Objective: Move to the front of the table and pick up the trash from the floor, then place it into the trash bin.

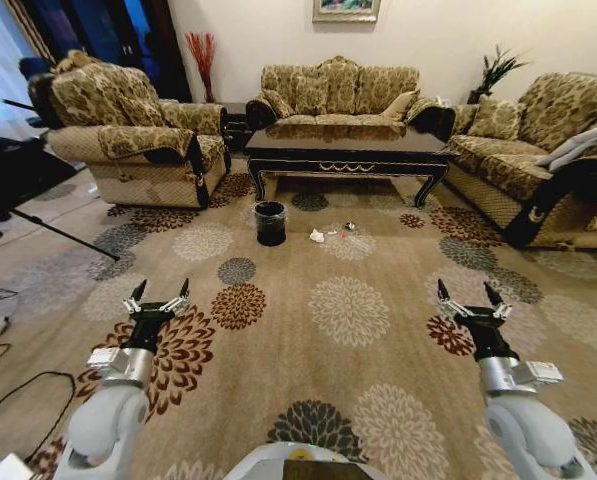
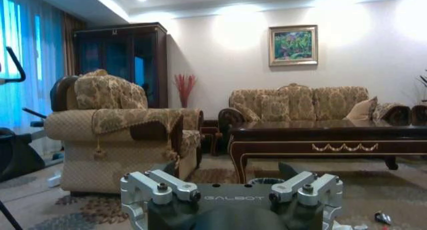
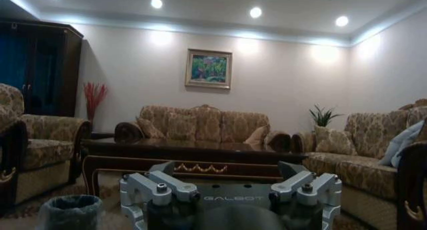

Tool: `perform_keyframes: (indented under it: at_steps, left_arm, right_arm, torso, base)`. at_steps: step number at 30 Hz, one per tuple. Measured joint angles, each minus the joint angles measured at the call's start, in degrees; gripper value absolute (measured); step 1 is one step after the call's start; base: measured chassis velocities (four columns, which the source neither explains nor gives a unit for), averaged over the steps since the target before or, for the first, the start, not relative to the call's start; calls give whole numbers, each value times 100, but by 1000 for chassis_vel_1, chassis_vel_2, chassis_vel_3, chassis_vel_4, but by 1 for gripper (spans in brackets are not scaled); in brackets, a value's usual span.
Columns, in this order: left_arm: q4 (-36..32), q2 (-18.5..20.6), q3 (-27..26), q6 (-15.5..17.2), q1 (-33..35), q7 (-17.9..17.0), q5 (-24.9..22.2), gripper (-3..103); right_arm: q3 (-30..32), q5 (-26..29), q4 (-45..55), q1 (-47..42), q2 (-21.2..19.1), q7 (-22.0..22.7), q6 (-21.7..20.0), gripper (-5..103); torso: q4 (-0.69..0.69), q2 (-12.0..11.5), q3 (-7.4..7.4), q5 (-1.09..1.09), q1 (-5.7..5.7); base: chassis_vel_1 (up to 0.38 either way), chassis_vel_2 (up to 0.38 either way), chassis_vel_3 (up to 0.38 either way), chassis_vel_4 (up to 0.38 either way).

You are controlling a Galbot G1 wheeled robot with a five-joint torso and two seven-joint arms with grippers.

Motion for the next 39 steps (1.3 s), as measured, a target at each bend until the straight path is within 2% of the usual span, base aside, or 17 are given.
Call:
perform_keyframes:
  at_steps: [39]
  left_arm:
    - [-225,61,-71,-27,200,3,-114,100]
  right_arm:
    - [95,4,240,-232,124,11,28,100]
  torso:
    - [0,-586,-417,0,-169]
  base:
    - [0,0,0,0]
